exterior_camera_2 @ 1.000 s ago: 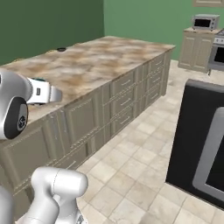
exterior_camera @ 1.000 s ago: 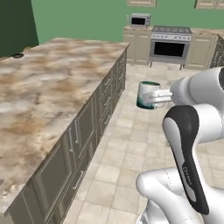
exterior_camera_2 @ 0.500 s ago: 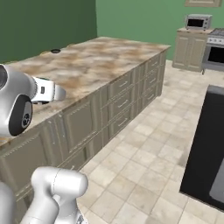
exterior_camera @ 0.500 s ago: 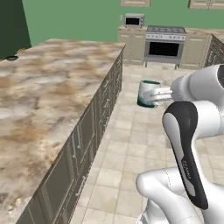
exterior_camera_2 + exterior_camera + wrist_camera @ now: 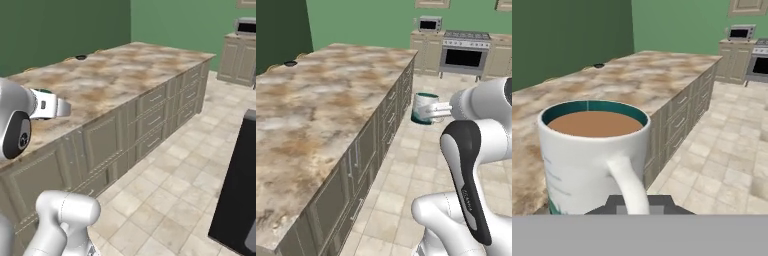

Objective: Pick the cup of tea, navigate to the dining table, and place it on the saucer.

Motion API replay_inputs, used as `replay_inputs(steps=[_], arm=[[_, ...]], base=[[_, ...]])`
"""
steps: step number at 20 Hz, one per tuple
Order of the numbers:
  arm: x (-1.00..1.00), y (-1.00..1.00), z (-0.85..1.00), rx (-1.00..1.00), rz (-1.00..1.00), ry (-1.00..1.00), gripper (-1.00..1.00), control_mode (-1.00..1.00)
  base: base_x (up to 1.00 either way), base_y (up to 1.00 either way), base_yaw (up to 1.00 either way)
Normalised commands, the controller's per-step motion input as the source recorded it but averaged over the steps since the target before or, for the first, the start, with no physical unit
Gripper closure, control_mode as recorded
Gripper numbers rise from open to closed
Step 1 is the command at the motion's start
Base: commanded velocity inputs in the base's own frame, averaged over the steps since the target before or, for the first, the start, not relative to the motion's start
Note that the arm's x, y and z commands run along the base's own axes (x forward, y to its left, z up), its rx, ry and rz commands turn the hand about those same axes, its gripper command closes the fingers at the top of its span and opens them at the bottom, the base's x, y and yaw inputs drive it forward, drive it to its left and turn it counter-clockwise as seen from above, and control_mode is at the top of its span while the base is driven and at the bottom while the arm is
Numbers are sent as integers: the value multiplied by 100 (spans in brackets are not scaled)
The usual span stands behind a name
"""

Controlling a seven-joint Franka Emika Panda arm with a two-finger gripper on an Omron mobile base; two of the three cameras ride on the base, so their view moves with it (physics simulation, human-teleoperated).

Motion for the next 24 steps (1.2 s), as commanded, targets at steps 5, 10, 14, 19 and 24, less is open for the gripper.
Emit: replay_inputs(steps=[5, 10, 14, 19, 24], arm=[[0, 0, 0, 0, 0, 0, 100, 100], [0, 0, 0, 0, 0, 0, 100, 100], [0, 0, 0, 0, 0, 0, 100, 100], [0, 0, 0, 0, 0, 0, 100, 100], [0, 0, 0, 0, 0, 0, 100, 100]], base=[[100, -50, -10], [100, -36, -16], [100, -38, -21], [100, -35, -18], [100, -29, -15]])
